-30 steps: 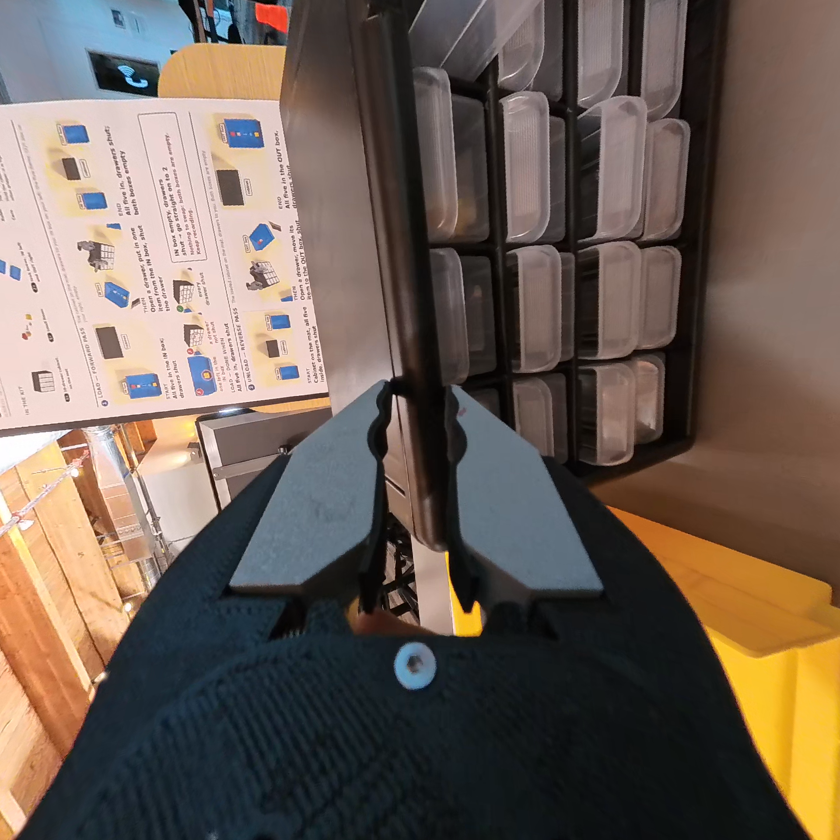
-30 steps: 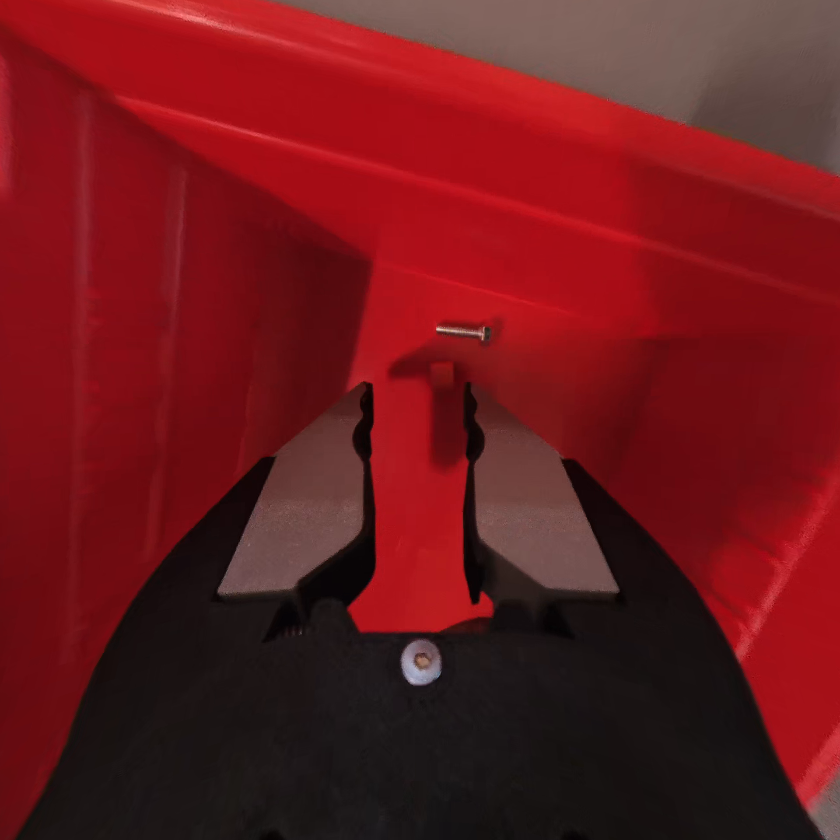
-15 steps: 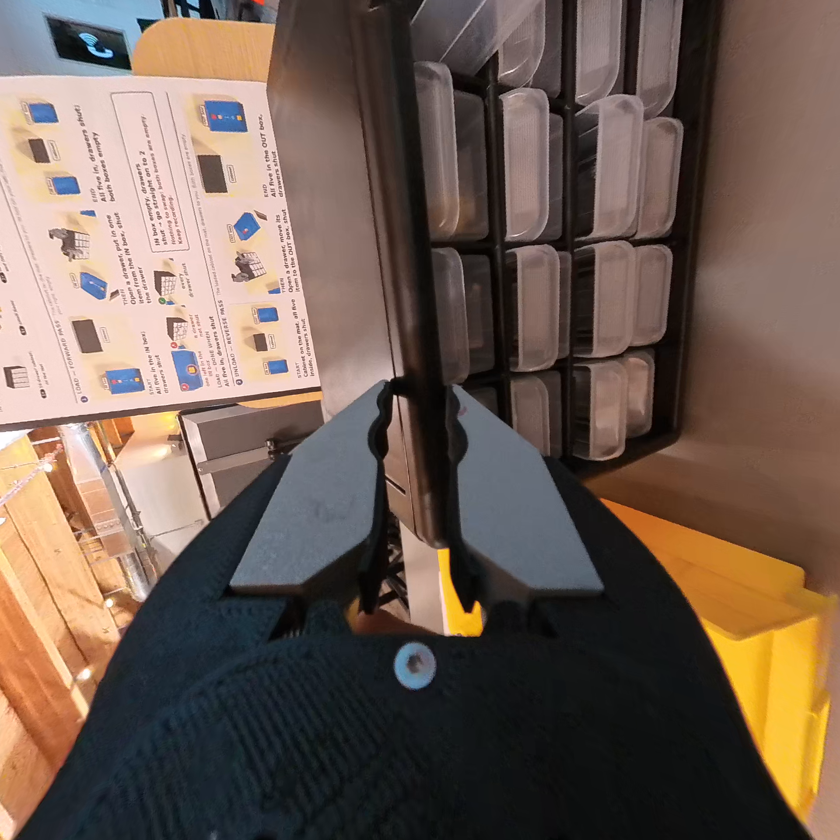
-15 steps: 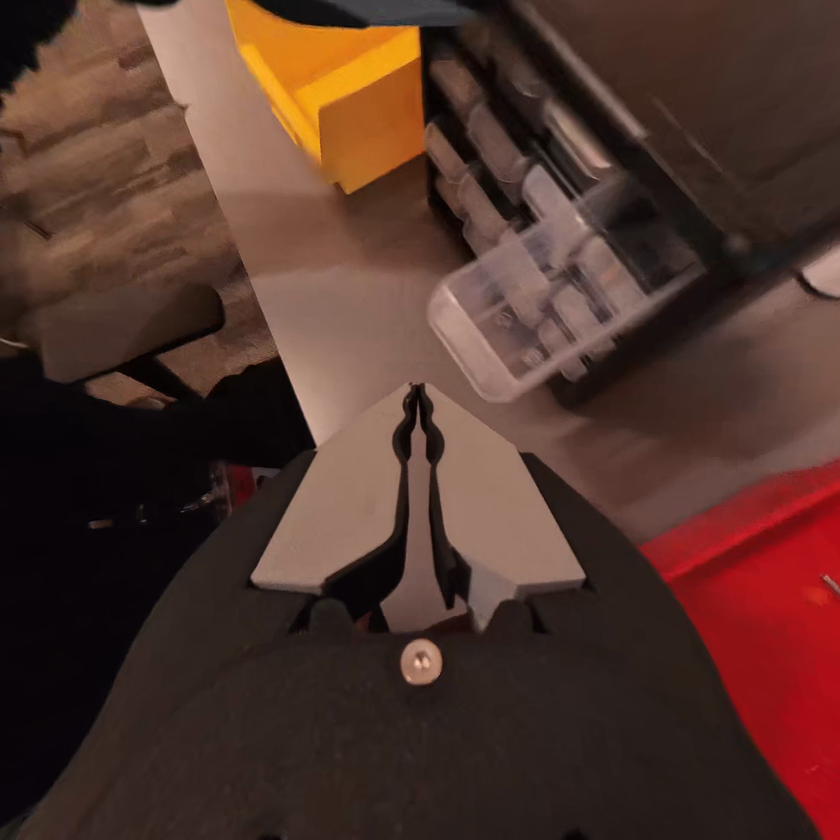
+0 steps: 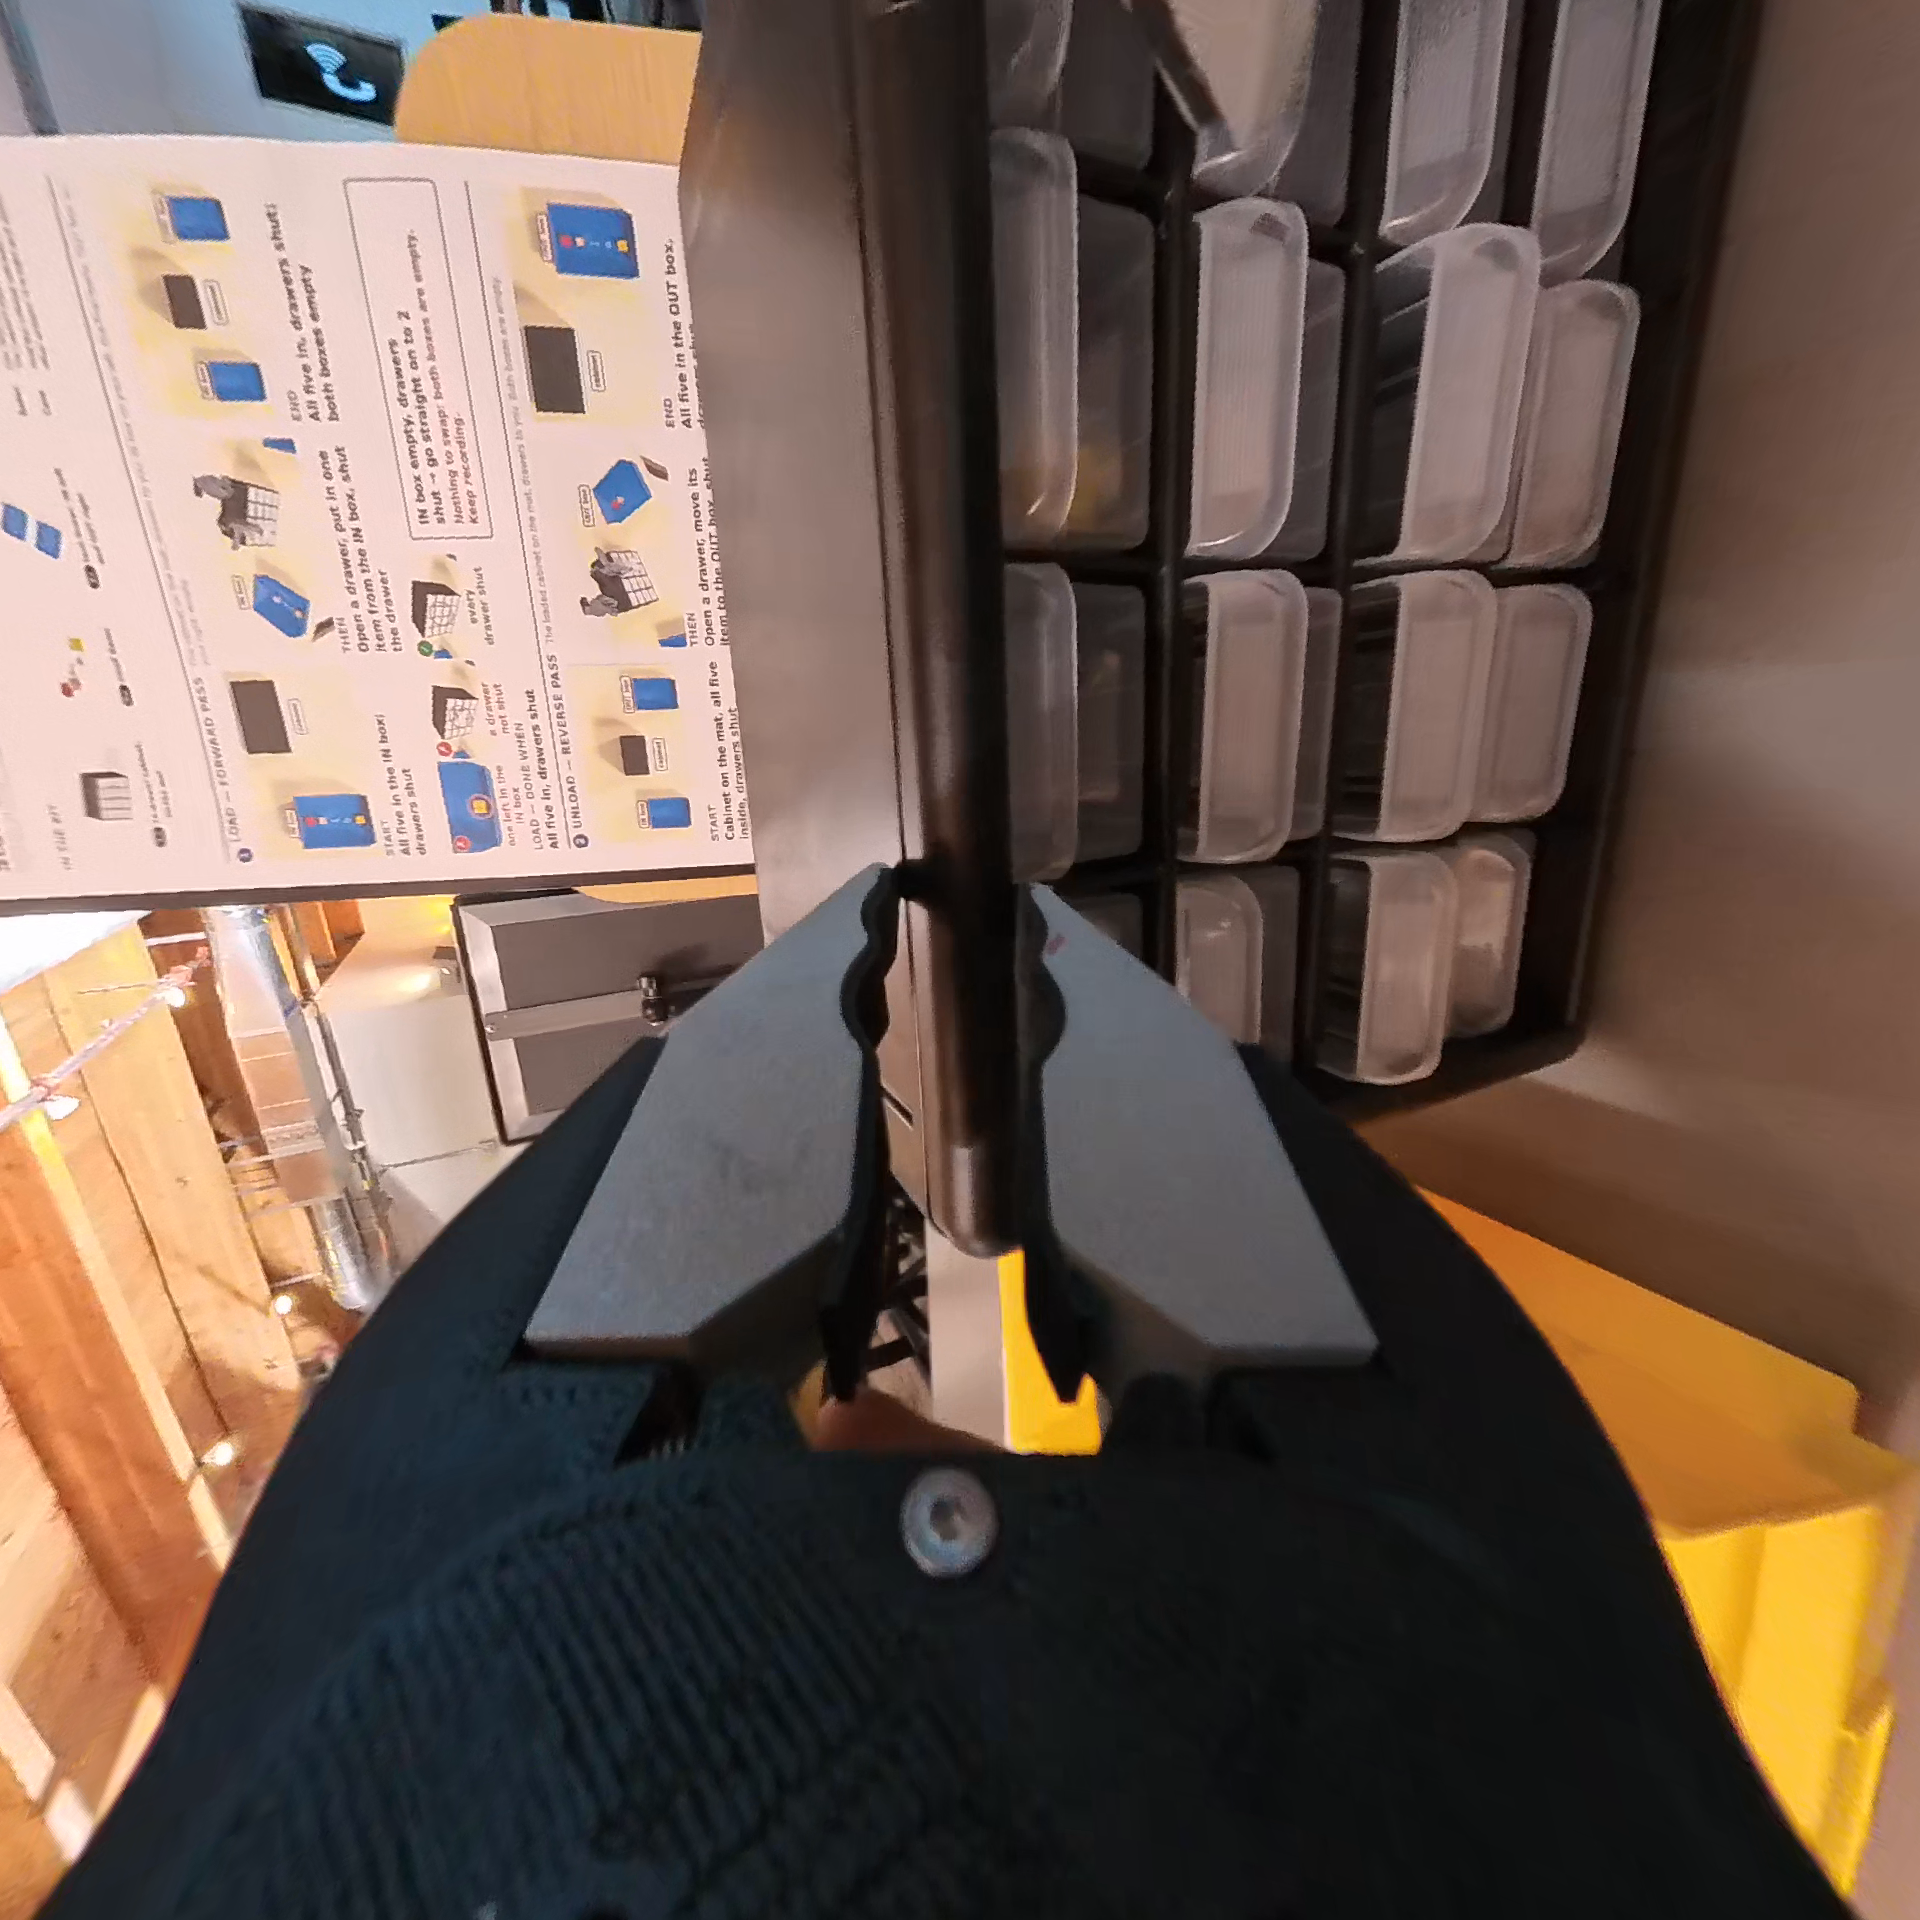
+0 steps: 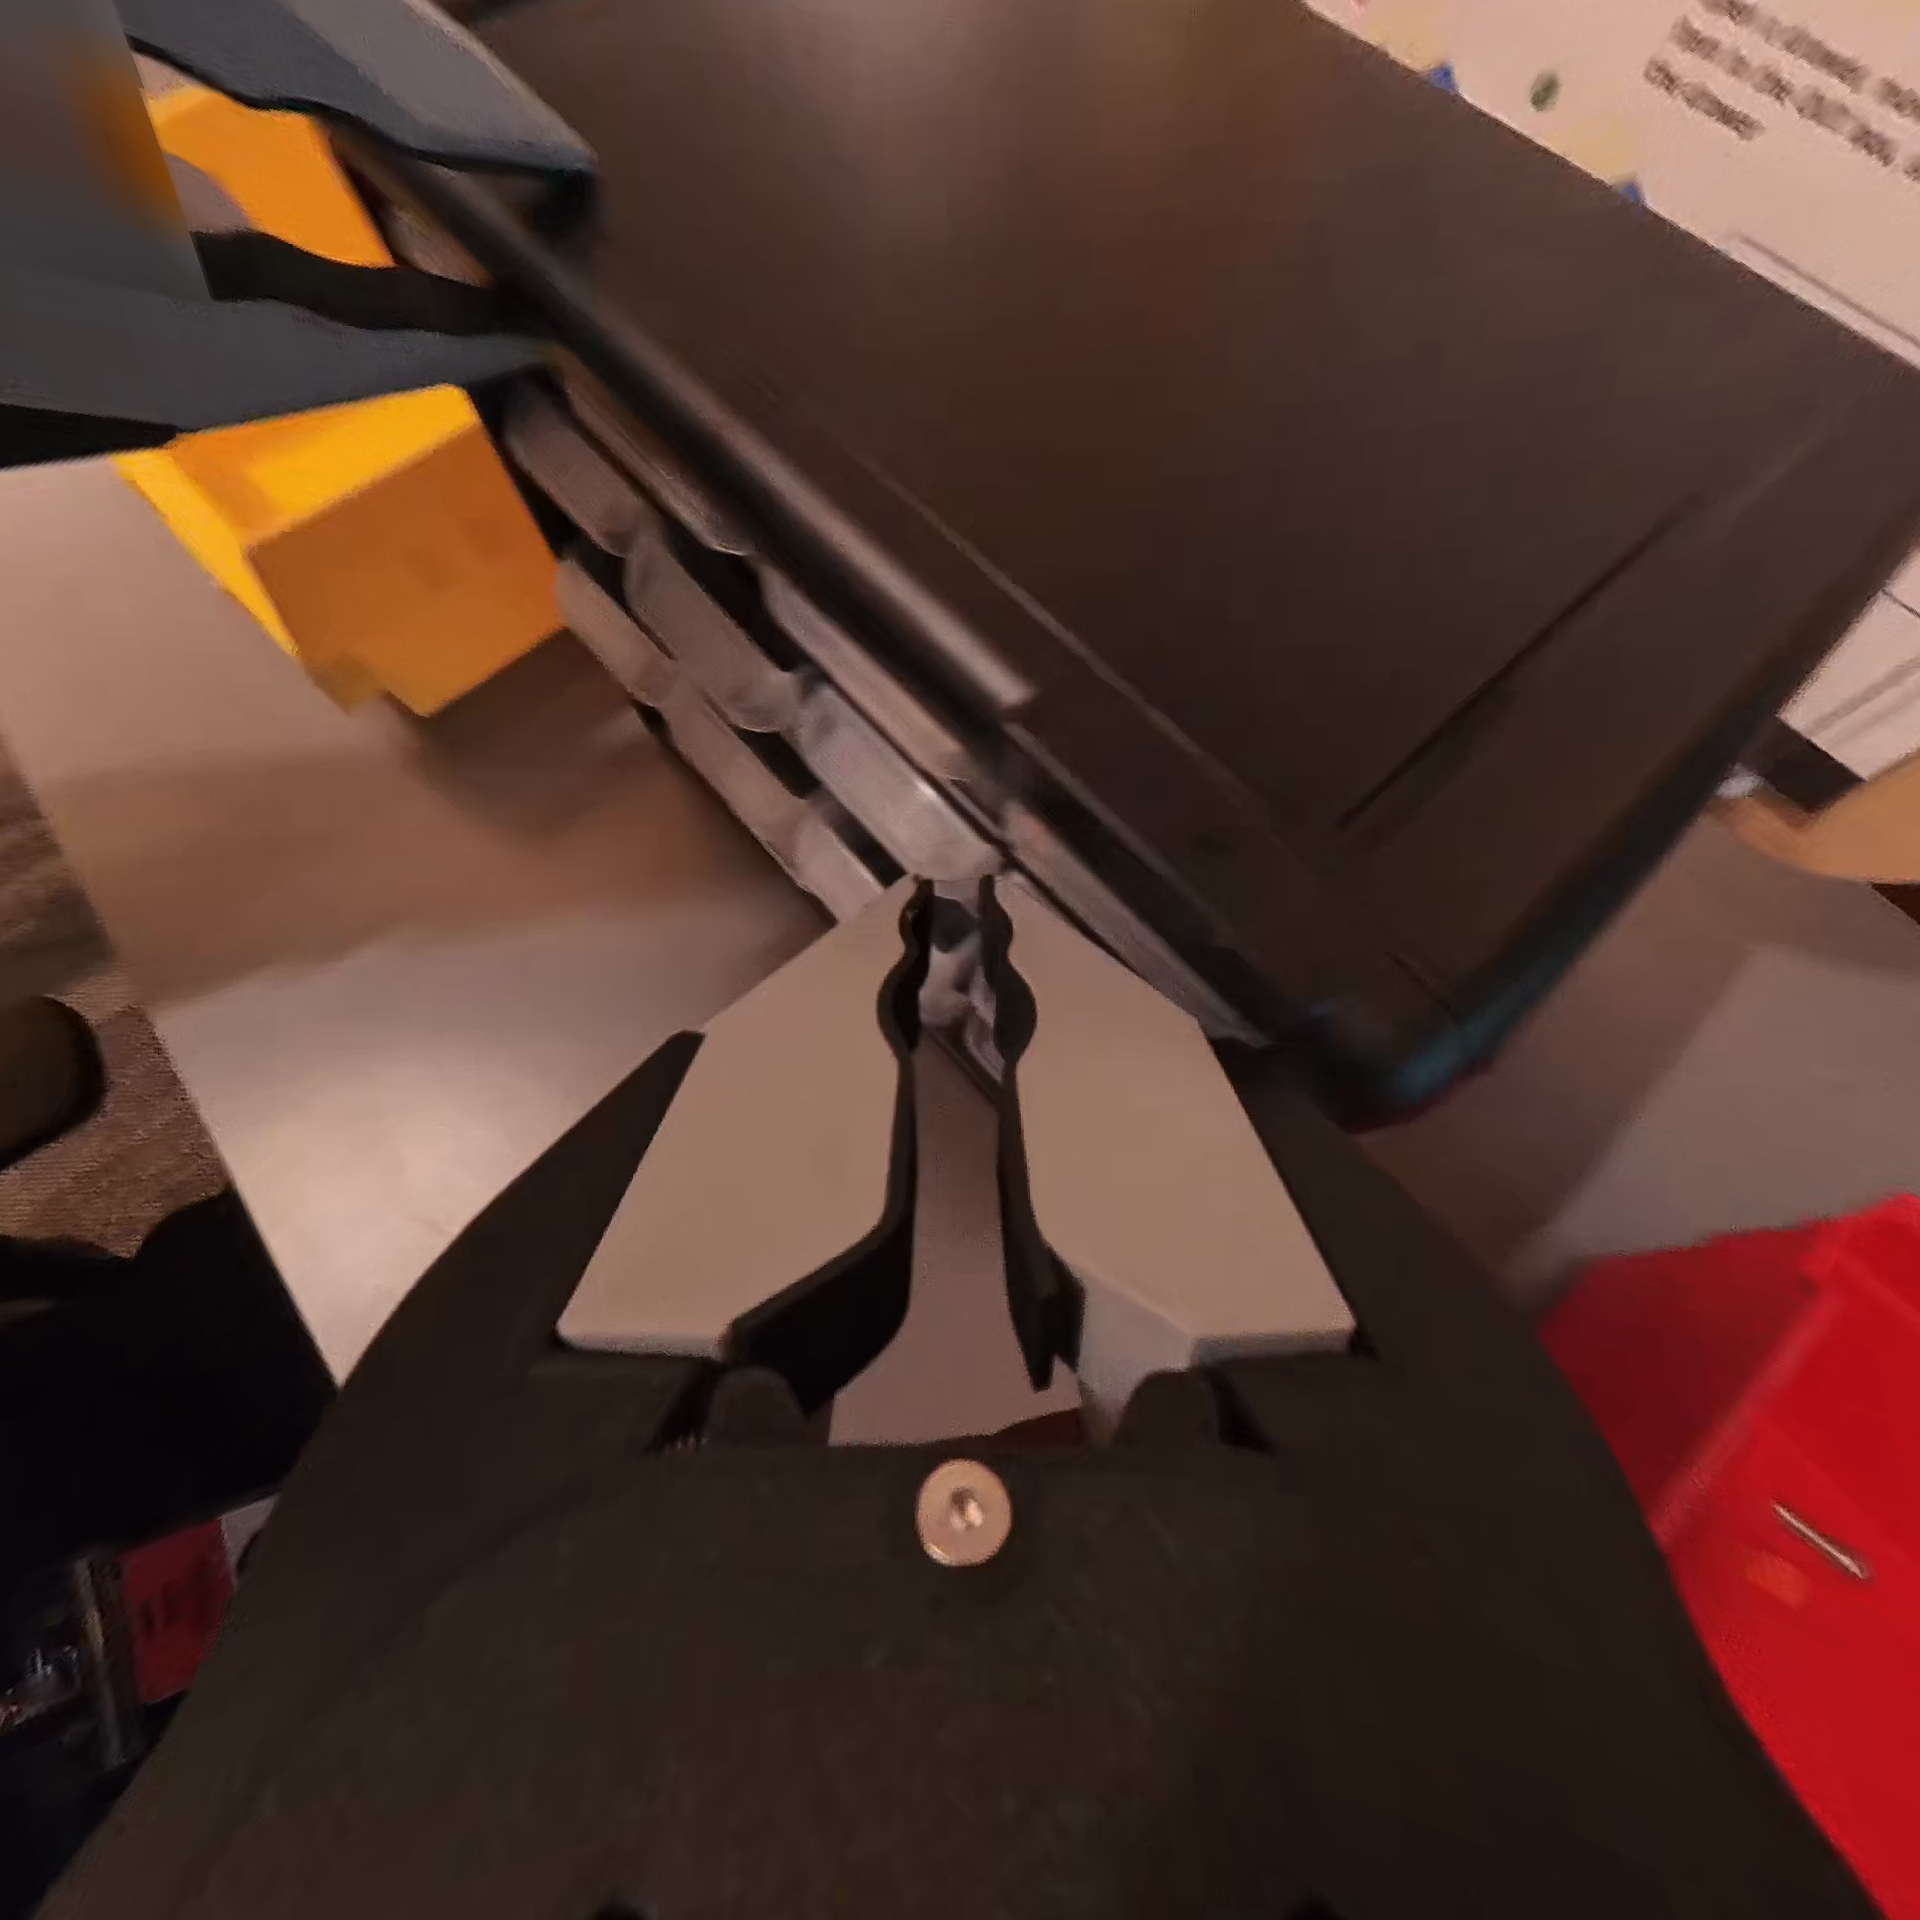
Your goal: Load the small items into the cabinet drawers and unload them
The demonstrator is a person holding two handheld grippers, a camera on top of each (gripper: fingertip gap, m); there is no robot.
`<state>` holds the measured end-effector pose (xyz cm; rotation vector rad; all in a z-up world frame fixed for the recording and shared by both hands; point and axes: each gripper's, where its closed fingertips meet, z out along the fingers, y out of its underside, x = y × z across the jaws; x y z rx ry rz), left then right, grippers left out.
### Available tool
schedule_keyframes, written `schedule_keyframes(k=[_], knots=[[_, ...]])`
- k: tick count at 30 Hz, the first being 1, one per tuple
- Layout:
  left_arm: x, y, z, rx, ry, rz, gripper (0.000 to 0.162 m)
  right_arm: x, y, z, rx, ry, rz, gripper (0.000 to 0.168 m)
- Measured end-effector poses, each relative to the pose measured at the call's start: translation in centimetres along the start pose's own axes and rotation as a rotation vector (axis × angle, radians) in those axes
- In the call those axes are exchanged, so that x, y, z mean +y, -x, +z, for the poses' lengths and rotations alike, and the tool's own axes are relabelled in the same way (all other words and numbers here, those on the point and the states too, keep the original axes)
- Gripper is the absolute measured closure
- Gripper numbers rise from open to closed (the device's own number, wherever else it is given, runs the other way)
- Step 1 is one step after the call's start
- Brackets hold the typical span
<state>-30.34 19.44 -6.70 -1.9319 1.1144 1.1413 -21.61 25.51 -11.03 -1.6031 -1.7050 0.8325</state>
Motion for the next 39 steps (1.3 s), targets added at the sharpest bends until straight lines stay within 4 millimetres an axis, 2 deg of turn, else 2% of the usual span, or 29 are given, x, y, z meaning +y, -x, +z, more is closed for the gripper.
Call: schedule_keyframes(k=[2,4,7,9,11,17,22,27,33,39], knots=[[0.0,0.0,0.0,0.006,-0.011,-0.02,0.142,-0.5,1.9,0.2,-0.039,-0.102,0.033,0.159],[0.0,0.0,0.0,0.009,-0.025,-0.042,0.142,-0.8,3.3,0.7,-0.063,-0.222,0.14,0.155],[0.0,0.0,0.0,0.017,-0.051,-0.084,0.142,-1.7,4.3,0.9,-0.076,-0.434,0.291,0.147],[0.0,0.0,0.0,0.019,-0.061,-0.101,0.141,-2.5,4.1,0.9,-0.07,-0.568,0.387,0.148],[0.0,0.0,-0.1,0.019,-0.06,-0.104,0.141,-3.2,3.5,1.0,-0.07,-0.662,0.499,0.14],[0.1,0.0,-0.1,0.021,-0.052,-0.1,0.142,-4.9,2.4,0.8,-0.179,-0.827,0.661,0.138],[0.1,0.0,-0.1,0.015,-0.058,-0.119,0.142,-4.6,1.6,0.8,-0.243,-0.874,0.736,0.159],[0.1,0.0,-0.1,0.018,-0.052,-0.122,0.141,-4.2,2.4,0.1,-0.27,-0.855,0.725,0.162],[0.1,0.0,-0.1,0.016,-0.053,-0.126,0.141,-3.1,5.2,-1.4,-0.336,-0.833,0.697,0.164],[0.1,0.0,-0.1,0.015,-0.046,-0.122,0.142,-1.7,8.1,-3.5,-0.329,-0.831,0.627,0.163]])
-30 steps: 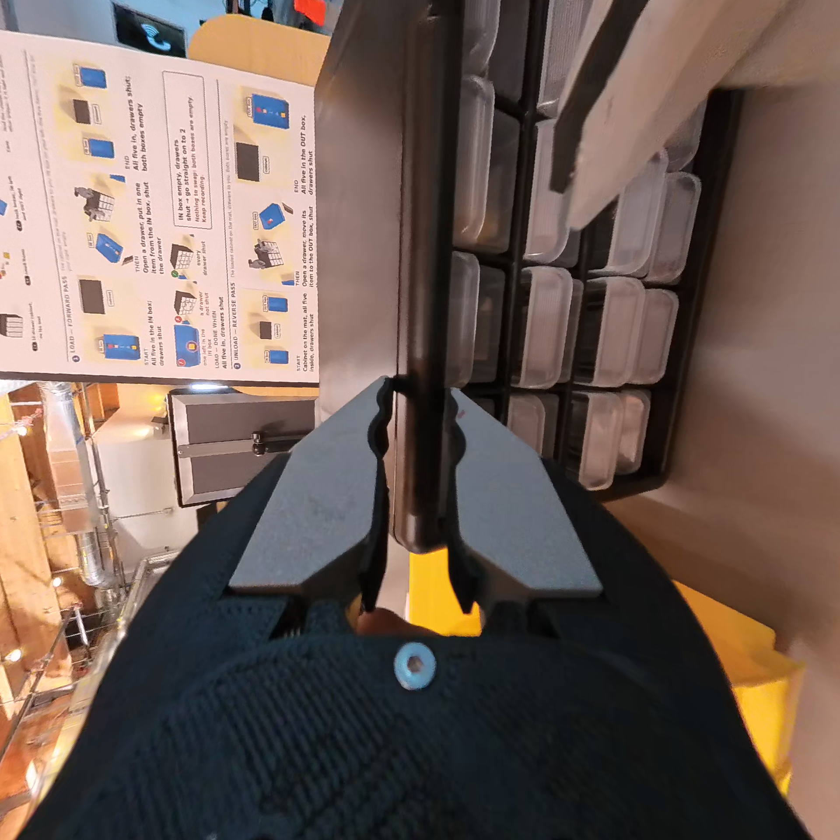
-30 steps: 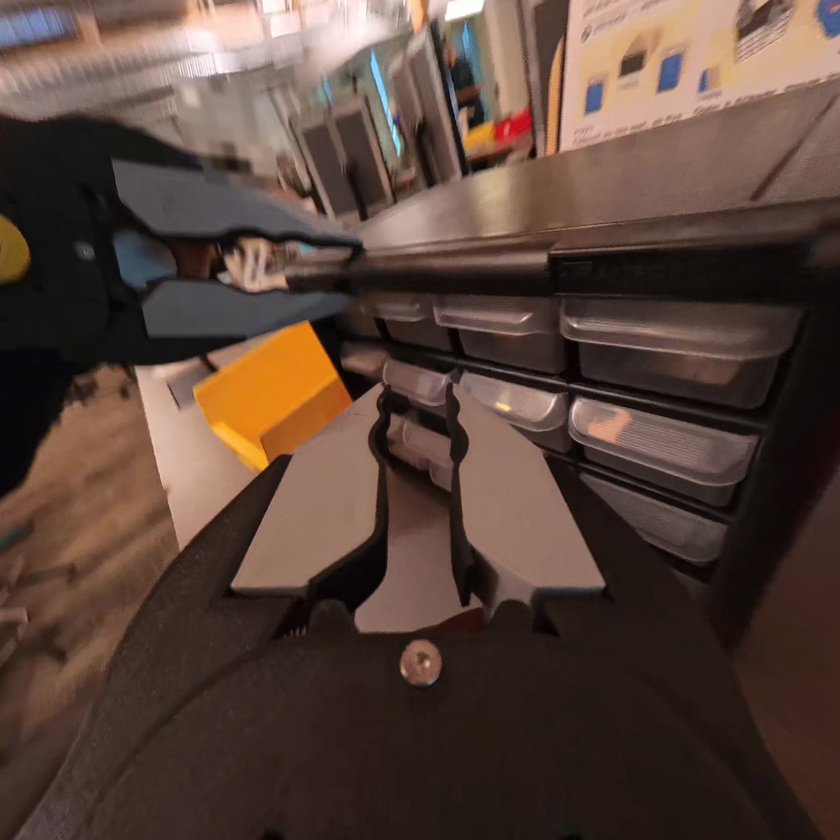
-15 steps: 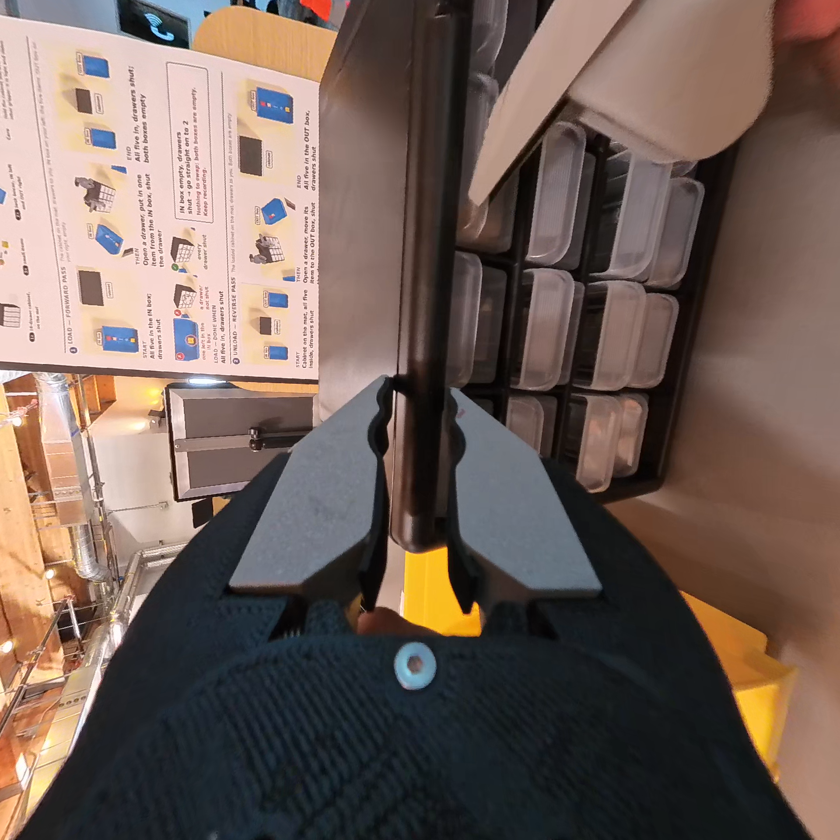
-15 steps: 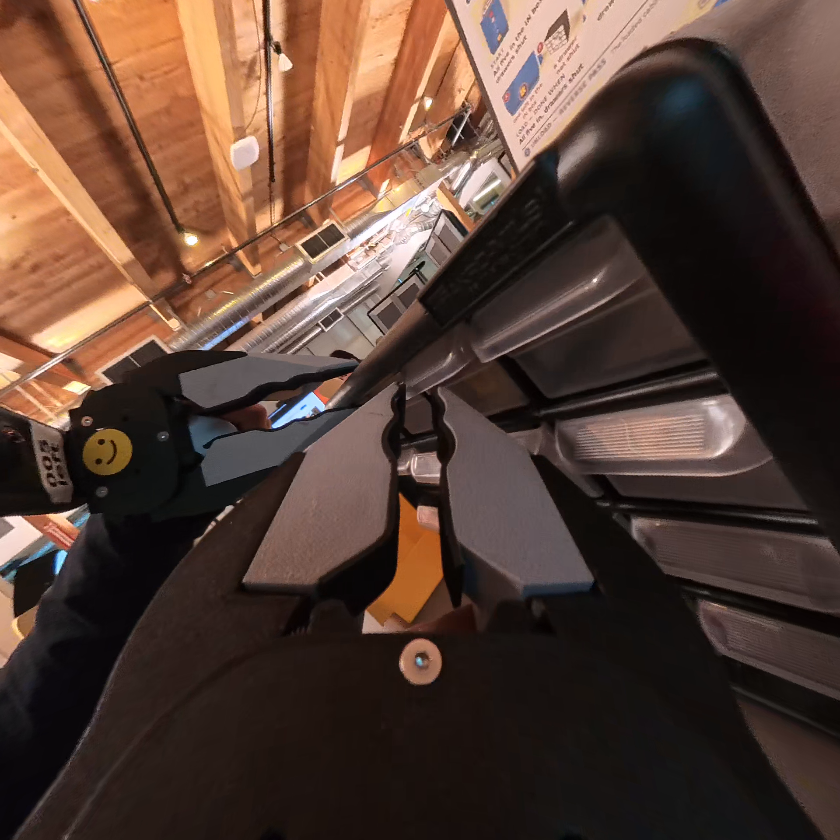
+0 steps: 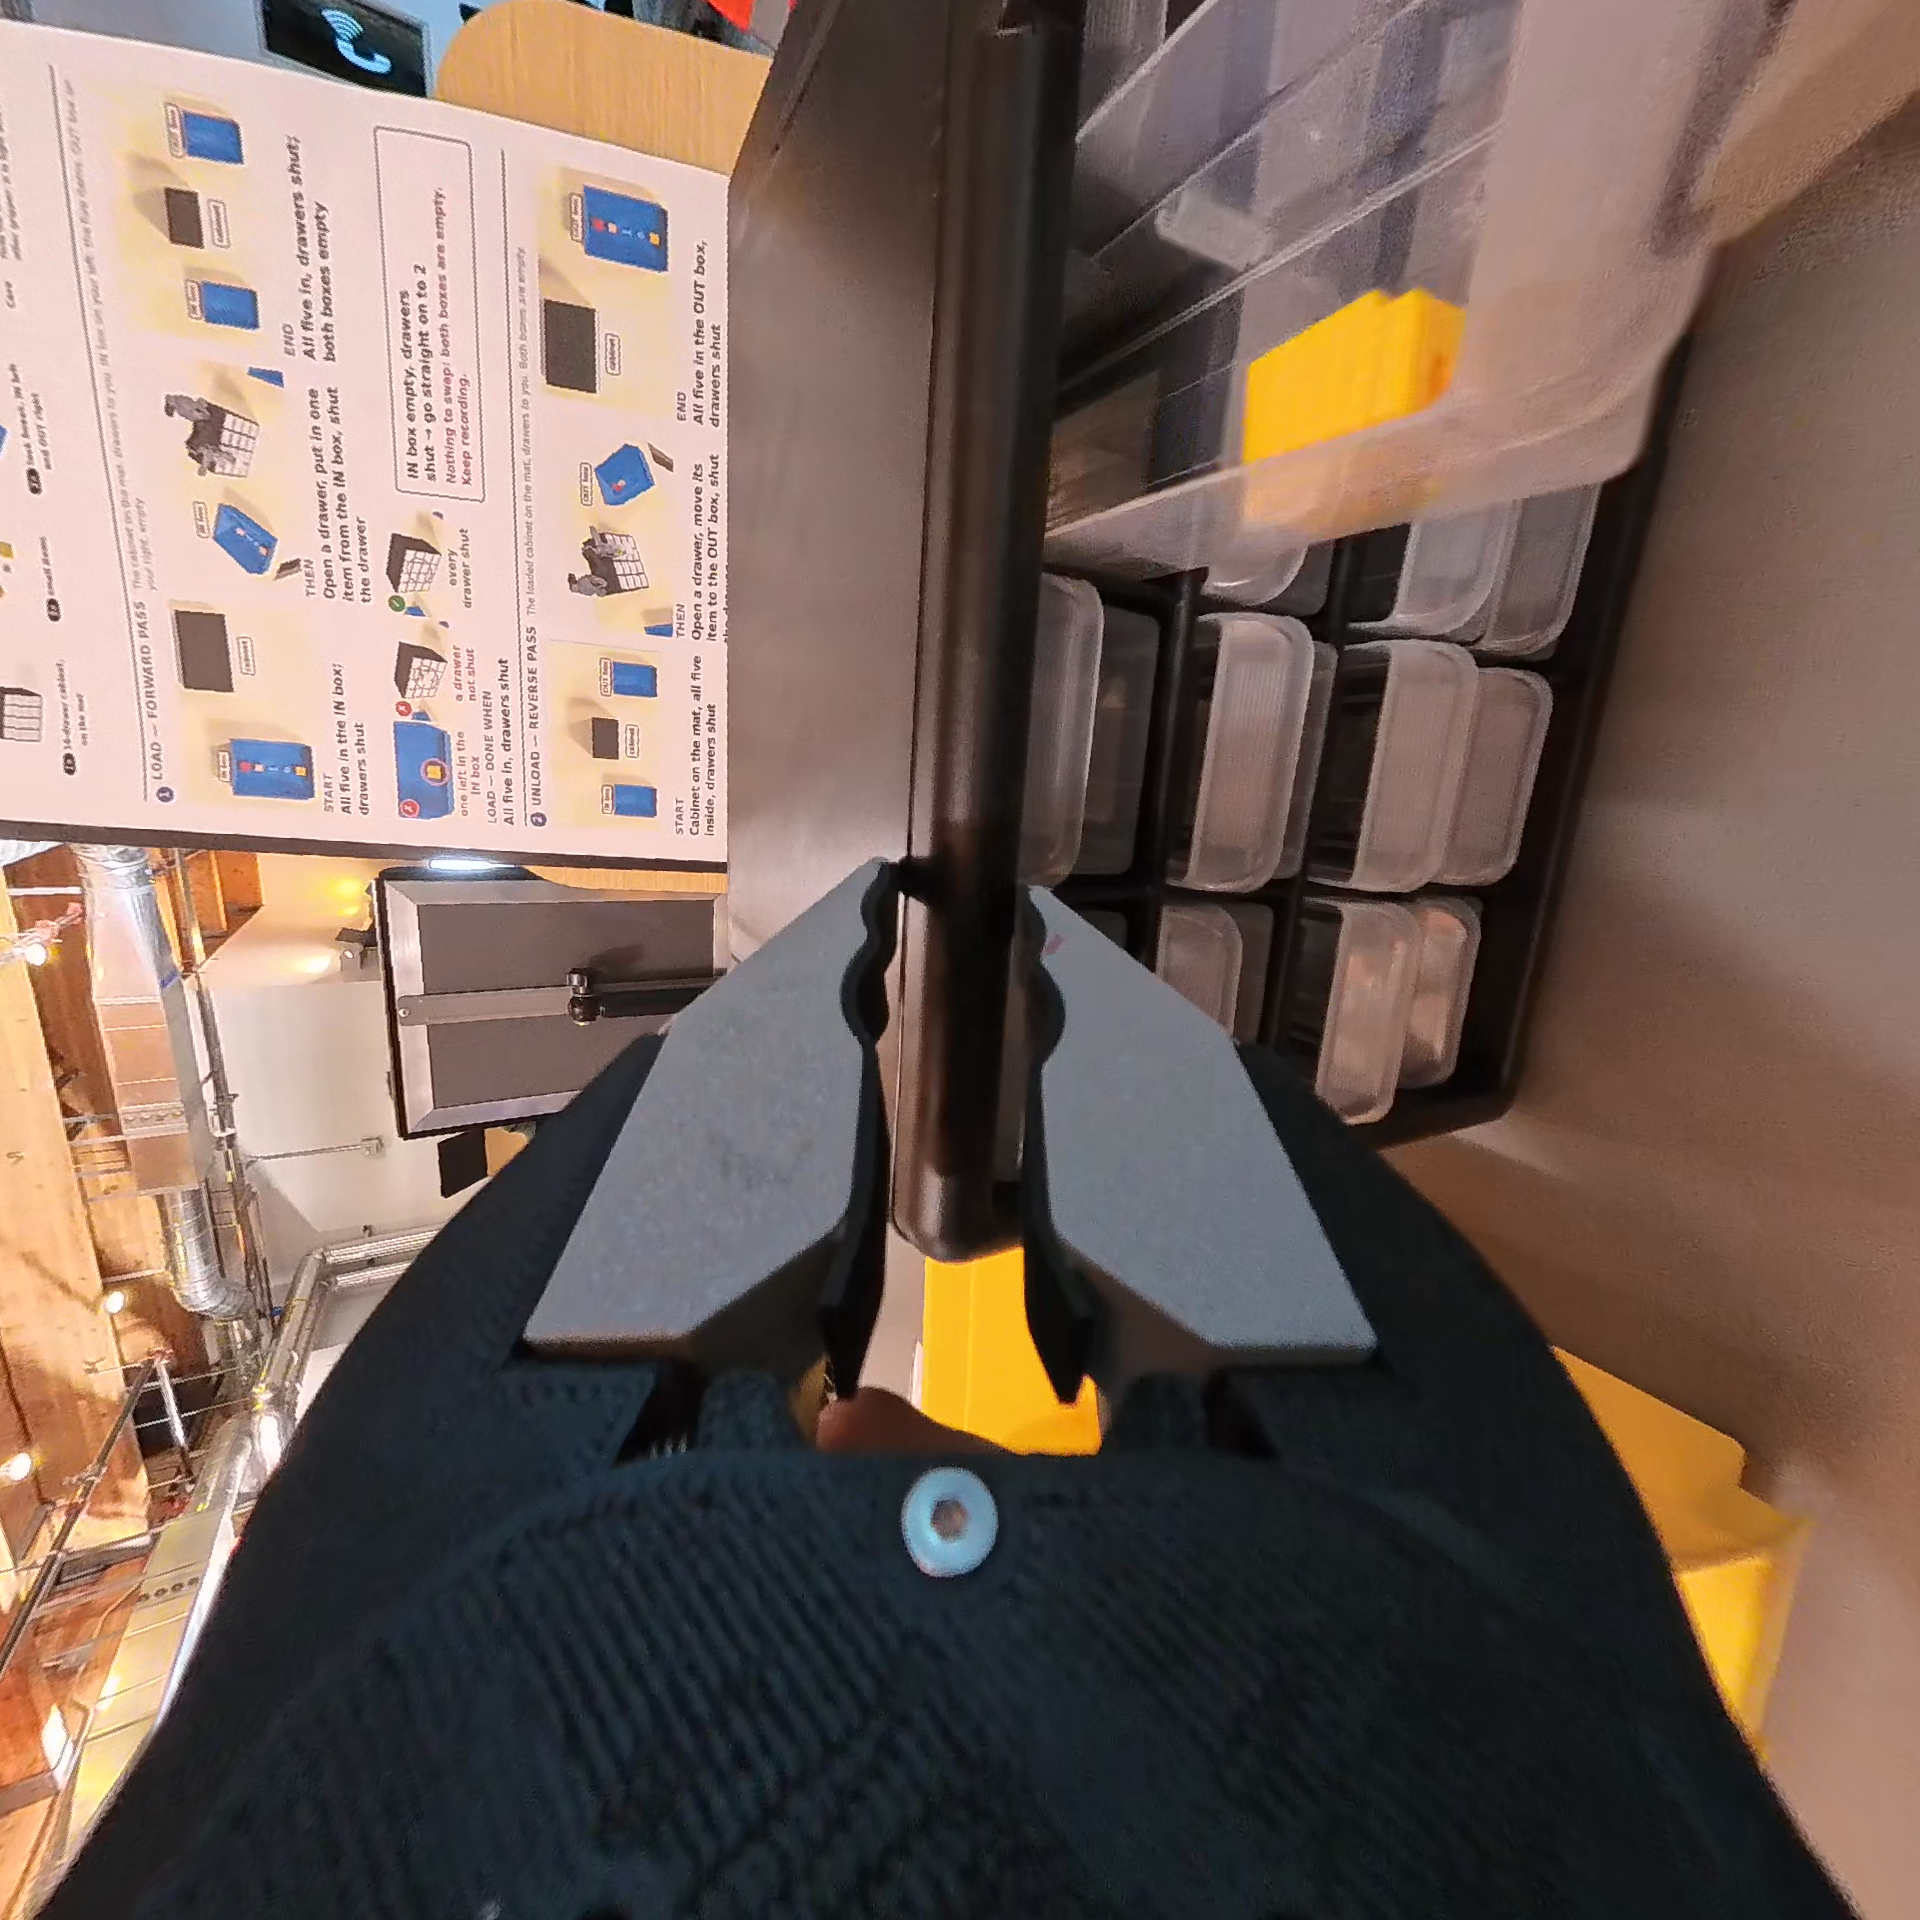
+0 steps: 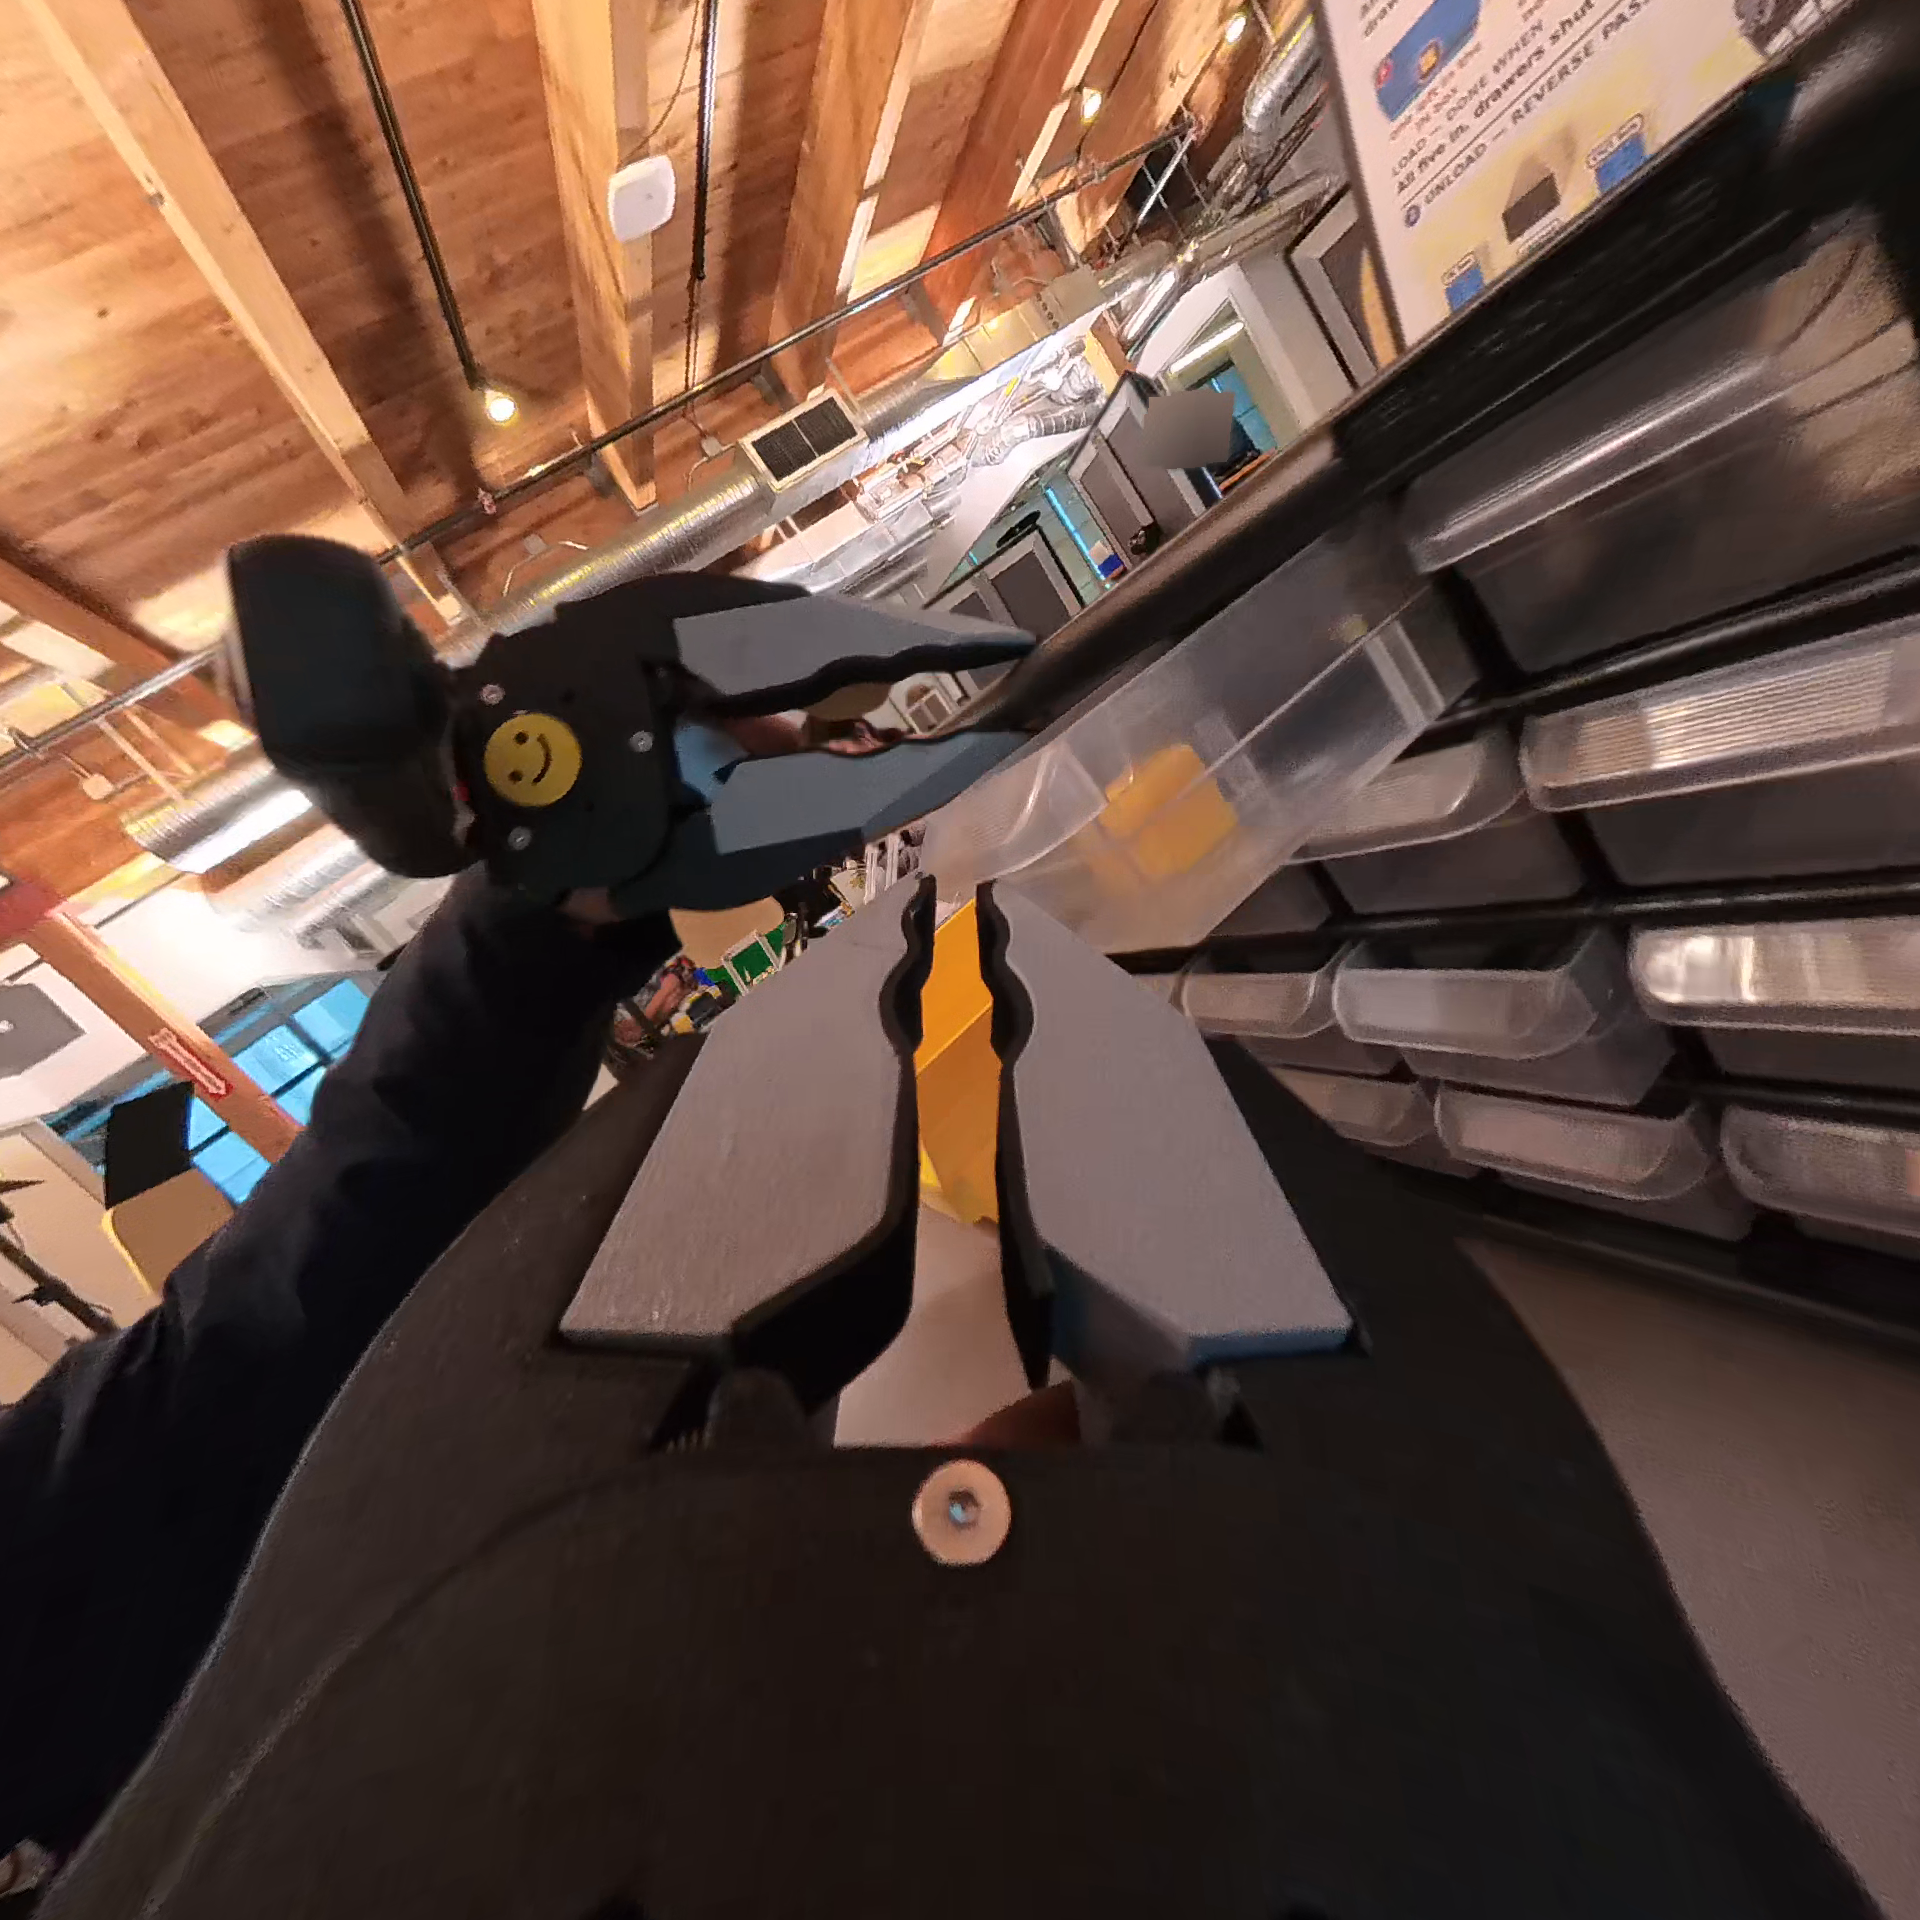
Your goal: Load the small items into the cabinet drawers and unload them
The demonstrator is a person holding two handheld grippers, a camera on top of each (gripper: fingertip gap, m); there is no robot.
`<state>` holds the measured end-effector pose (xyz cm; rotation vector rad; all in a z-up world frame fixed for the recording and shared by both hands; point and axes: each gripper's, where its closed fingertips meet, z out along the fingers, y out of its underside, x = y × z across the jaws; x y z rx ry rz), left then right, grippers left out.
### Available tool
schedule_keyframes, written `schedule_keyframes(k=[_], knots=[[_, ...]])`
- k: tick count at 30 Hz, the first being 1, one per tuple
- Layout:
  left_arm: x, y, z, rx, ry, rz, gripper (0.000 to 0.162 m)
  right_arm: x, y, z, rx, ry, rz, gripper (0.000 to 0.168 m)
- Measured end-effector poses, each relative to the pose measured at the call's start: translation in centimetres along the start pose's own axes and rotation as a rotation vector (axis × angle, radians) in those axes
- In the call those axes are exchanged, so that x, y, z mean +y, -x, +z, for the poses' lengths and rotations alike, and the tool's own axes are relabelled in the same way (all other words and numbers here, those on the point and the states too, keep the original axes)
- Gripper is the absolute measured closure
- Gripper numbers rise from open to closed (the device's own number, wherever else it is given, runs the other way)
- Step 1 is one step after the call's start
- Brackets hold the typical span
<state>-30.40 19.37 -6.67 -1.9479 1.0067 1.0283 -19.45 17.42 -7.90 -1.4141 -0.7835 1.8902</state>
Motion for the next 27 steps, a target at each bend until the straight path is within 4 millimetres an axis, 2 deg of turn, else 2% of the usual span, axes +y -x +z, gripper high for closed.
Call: schedule_keyframes(k=[3,14,18,21,27], knots=[[0.0,0.0,0.0,0.002,0.005,0.003,0.141,0.5,0.7,-0.6,0.001,0.009,-0.012,0.163],[0.0,-0.2,-0.5,0.071,0.015,-0.006,0.14,0.3,0.0,-0.3,0.046,0.032,-0.054,0.16],[0.4,-0.8,-1.3,0.108,0.039,0.023,0.126,0.5,-0.1,-0.2,0.05,0.044,-0.074,0.16],[0.6,-1.0,-1.9,0.152,0.011,-0.021,0.121,0.6,-0.1,-0.1,0.049,0.045,-0.076,0.16],[-2.4,-3.1,-3.3,0.214,-0.167,-0.076,0.115,0.6,-0.1,-0.1,0.048,0.051,-0.091,0.158]])
